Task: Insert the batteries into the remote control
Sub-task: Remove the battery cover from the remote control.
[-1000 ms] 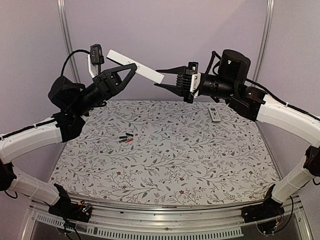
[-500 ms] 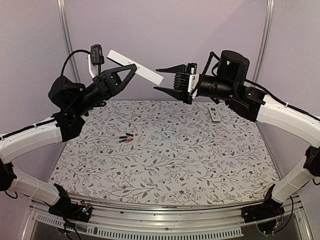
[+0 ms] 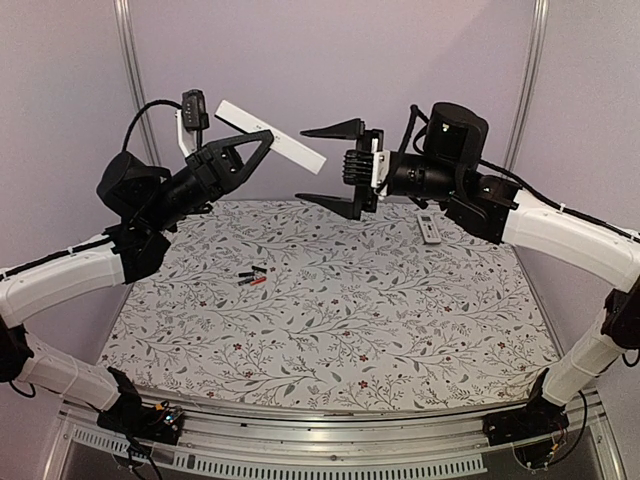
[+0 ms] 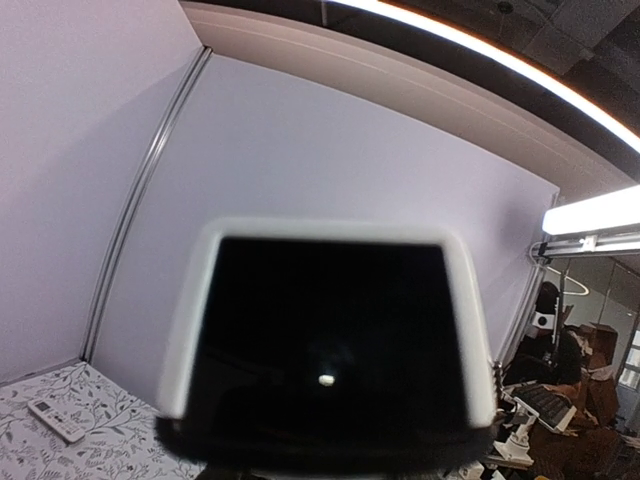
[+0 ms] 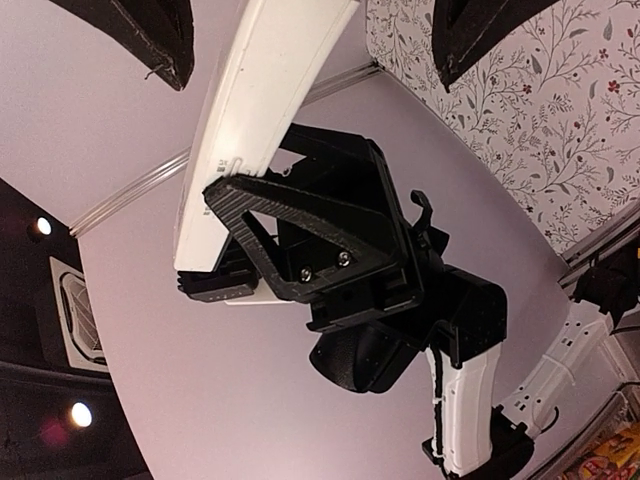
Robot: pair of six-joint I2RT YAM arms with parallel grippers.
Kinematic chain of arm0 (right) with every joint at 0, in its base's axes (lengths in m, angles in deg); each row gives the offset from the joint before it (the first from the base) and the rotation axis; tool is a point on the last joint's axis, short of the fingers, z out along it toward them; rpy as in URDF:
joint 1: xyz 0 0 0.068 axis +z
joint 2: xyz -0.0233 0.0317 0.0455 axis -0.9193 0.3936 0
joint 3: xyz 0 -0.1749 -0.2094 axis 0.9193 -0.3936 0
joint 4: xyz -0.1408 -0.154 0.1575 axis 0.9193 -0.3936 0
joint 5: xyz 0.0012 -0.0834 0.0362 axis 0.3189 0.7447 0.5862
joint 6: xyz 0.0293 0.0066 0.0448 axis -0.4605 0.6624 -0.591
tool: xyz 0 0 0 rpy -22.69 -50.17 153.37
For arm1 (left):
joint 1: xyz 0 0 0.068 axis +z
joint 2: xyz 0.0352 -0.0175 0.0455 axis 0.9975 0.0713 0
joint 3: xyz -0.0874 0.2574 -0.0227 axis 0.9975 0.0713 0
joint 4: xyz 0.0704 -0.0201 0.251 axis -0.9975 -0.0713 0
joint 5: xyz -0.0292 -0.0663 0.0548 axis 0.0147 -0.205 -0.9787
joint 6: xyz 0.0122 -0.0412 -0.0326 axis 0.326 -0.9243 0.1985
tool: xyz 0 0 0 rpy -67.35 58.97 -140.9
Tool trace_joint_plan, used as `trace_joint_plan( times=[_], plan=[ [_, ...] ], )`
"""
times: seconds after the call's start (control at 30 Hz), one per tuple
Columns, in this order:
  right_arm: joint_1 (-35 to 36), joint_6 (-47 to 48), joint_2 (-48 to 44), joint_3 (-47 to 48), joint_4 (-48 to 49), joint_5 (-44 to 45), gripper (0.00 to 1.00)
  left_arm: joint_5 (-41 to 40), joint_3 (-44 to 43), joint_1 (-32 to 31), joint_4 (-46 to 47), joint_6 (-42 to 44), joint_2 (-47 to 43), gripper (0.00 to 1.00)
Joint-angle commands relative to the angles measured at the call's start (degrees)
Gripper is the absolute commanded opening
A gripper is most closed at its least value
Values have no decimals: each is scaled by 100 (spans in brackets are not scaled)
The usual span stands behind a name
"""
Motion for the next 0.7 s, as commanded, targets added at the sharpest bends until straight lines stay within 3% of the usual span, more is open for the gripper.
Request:
trace_joint_plan(
  times=[0.0,0.5,0.67],
  plan=[
    [89,-94,348,284,192,-132,77,62,36,69,121,-22,57,0],
    [117,-225,310,86,182,-70,16,-38,125,177,122,21,-49,0],
    [117,-220,218,-25,58,124,3,-17,116,265,121,0,-75,0]
  ],
)
